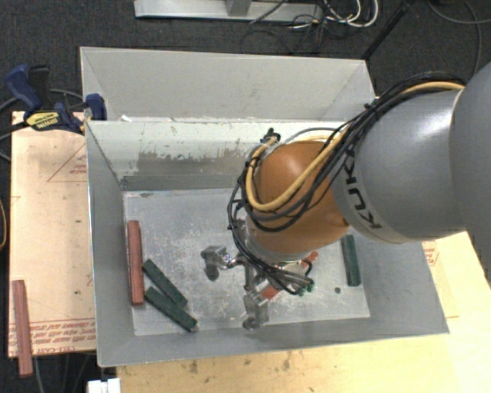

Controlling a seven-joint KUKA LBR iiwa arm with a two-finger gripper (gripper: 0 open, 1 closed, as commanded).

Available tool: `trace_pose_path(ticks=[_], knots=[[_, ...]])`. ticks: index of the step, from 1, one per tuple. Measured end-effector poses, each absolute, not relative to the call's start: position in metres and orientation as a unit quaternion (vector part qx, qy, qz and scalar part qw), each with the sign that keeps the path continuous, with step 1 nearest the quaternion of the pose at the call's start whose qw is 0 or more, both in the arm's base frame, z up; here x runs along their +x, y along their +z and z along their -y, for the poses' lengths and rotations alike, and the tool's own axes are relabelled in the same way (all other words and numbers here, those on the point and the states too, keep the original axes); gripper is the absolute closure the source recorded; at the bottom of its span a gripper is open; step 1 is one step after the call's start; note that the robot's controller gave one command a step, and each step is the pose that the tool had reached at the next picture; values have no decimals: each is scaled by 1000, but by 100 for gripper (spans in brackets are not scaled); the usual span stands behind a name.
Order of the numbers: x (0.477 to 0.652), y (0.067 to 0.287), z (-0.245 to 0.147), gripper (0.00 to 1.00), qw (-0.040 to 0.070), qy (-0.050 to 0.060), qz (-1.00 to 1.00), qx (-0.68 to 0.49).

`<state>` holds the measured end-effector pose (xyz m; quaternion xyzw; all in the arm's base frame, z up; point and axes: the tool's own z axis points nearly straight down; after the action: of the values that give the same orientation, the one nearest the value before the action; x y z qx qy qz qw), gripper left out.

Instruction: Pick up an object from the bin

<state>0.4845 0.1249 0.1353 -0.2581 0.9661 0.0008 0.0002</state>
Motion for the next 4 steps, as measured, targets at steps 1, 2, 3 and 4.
trace_pose_path(ticks=[1, 2, 3, 4], knots=[[545, 67, -57, 0, 0, 0, -956, -293], [552, 71, 18, 0, 2, -1, -944, -329], [591, 130, 67, 0, 3, -2, -837, -547], [590, 72, 58, 0, 0, 3, -832, -555]])
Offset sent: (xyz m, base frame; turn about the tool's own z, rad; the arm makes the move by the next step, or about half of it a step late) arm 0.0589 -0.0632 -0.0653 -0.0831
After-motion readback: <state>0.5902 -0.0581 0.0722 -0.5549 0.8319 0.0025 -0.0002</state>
